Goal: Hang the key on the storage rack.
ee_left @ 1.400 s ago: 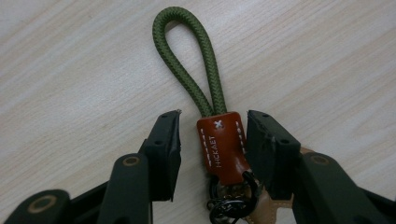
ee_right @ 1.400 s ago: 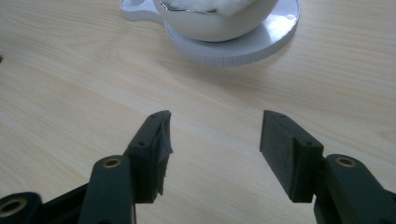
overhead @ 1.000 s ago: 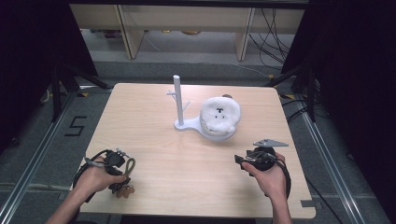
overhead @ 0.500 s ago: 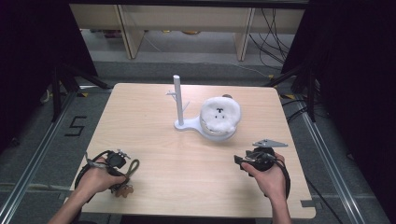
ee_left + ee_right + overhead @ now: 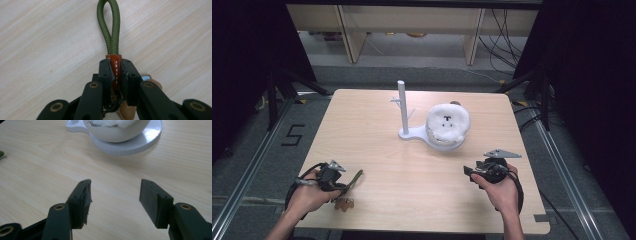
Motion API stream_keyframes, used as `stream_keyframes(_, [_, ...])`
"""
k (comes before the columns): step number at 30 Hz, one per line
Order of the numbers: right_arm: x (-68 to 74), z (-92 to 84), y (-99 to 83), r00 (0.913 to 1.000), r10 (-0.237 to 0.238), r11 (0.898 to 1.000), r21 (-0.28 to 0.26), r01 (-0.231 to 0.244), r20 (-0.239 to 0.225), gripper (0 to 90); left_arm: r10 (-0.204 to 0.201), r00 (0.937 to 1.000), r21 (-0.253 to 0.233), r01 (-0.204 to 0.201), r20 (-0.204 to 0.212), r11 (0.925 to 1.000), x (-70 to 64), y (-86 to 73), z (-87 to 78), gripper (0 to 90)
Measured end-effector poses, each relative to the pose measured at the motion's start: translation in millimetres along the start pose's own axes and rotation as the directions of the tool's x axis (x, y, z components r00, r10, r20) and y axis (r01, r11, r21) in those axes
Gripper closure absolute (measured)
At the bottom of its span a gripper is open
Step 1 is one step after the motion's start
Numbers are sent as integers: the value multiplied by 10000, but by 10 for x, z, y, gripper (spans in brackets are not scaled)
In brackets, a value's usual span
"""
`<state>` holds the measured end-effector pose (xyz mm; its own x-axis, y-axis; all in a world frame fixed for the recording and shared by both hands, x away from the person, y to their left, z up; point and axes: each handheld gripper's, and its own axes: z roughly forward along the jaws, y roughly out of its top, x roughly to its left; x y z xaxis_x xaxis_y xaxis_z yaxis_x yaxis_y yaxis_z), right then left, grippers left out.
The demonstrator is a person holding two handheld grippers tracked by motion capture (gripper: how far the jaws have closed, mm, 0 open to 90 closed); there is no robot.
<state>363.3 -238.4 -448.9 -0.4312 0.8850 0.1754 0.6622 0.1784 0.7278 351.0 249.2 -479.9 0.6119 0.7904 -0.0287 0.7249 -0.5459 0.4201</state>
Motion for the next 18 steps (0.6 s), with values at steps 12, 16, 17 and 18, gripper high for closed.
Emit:
stream_keyframes(12, [41, -14, 8, 9992, 335, 9994, -8, -336, -222, 433, 36, 9999, 876, -22, -162, 9962, -28, 99, 92, 646])
stream_keyframes(16, [48, -18, 8, 9992, 326, 9994, -60, -327, -222, 432, -101, 9999, 1390, 112, -84, 9902, -32, 154, 127, 619])
stream_keyframes(17, [50, -19, 8, 9991, 330, 9994, -55, -332, -247, 432, 159, 9999, 1678, -153, -25, 9857, -14, 176, 118, 617])
stream_keyframes(18, [52, -18, 9, 9991, 326, 9995, -34, -327, -261, 432, 211, 9998, 1842, -212, 21, 9827, -12, 194, 120, 620])
